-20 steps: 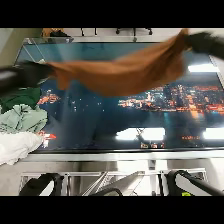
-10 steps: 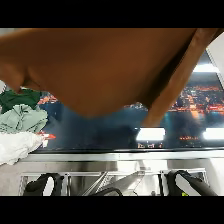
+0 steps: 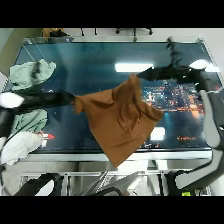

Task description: Fold the shirts.

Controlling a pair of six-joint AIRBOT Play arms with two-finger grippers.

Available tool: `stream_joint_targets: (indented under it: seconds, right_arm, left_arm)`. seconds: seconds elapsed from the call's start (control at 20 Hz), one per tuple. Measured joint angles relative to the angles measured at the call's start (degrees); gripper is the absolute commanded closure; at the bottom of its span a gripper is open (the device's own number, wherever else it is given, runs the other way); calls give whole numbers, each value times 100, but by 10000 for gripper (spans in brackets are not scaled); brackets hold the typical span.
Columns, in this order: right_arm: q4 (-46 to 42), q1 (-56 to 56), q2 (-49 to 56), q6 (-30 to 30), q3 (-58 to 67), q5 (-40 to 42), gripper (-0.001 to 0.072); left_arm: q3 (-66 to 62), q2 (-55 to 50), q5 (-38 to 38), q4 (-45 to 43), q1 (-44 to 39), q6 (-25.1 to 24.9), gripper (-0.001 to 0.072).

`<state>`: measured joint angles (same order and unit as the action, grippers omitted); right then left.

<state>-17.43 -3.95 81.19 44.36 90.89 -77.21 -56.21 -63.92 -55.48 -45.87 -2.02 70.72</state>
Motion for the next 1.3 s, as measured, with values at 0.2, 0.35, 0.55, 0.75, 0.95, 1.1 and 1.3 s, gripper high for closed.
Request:
stream_joint_targets:
  seconds: [0.2, 0.35, 0.55, 0.75, 0.95, 1.1, 1.3]
  right_arm:
    - [33, -533, 433, 400, -39, -101, 403]
    - [-466, -1126, 122, 962, -238, -437, 407]
    - [-1808, -1517, -1064, 1814, -1650, -575, 291]
    - [-2216, -1482, -2835, 2365, -4297, -55, 186]
    - [-1915, -717, -4175, 2791, -6496, 767, 188]
    - [-1808, -28, -4540, 3012, -7232, 1506, 188]
    - [-1762, 466, -4371, 3136, -7558, 2122, 188]
  left_arm:
    - [-125, -1255, 199, 33, -184, -258, 694]
    - [-546, -1849, 35, 35, -177, -380, 694]
    - [-1058, -2247, -236, -17, -87, -485, 694]
    - [-1241, -2365, -400, -184, 2, -525, 694]
    - [-1290, -2398, -455, -232, 37, -527, 694]
    - [-1300, -2402, -468, -240, 44, -531, 694]
    - [-1305, -2404, -505, -256, 46, -538, 694]
